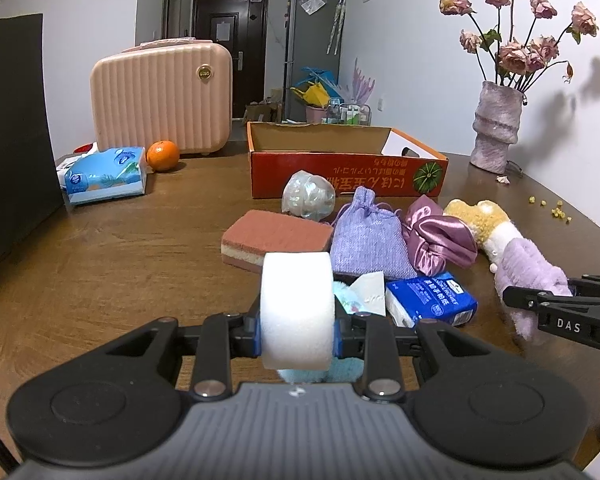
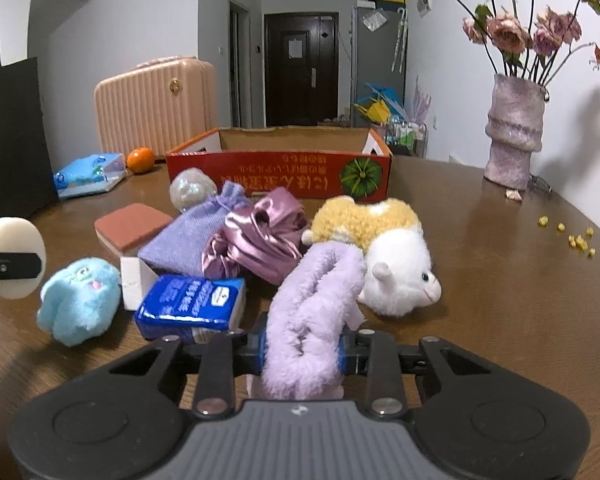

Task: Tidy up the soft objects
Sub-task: 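Grasp the lilac fuzzy headband with the right tool while the left tool holds the sponge roll, then carry the sponge roll and headband over the cardboard box with both tools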

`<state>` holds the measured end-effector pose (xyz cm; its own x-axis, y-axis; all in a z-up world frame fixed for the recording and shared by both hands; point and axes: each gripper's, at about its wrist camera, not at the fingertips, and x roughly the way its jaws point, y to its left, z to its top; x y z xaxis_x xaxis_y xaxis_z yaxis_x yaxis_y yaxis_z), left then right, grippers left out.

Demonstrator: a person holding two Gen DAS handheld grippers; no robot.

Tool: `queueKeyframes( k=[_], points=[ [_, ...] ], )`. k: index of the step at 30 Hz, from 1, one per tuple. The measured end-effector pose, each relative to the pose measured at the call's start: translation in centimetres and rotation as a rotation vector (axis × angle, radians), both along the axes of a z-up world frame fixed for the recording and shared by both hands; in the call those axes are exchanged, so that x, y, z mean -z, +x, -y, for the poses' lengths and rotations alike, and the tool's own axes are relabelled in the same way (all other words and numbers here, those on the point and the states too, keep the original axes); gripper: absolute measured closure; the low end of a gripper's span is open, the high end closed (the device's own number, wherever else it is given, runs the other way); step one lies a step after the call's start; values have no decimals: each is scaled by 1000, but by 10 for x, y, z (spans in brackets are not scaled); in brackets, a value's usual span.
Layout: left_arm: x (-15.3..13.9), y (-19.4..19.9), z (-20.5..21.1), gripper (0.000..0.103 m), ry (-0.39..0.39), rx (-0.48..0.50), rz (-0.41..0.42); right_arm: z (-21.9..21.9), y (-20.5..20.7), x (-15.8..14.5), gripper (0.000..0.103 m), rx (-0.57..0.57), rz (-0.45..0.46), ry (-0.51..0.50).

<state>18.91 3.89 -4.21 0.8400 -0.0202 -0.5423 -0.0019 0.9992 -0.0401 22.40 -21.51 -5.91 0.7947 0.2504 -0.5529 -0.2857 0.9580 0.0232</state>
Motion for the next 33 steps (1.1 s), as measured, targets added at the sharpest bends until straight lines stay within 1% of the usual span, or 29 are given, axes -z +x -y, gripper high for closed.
queueKeyframes(
  k=[16,33],
  points=[
    [-19,19,5,73,0,22,37,-6,13,-32,74,-22,80,9],
    [-41,62,19,73,3,58,88,-22,52,-59,74,-54,156,44]
  ],
)
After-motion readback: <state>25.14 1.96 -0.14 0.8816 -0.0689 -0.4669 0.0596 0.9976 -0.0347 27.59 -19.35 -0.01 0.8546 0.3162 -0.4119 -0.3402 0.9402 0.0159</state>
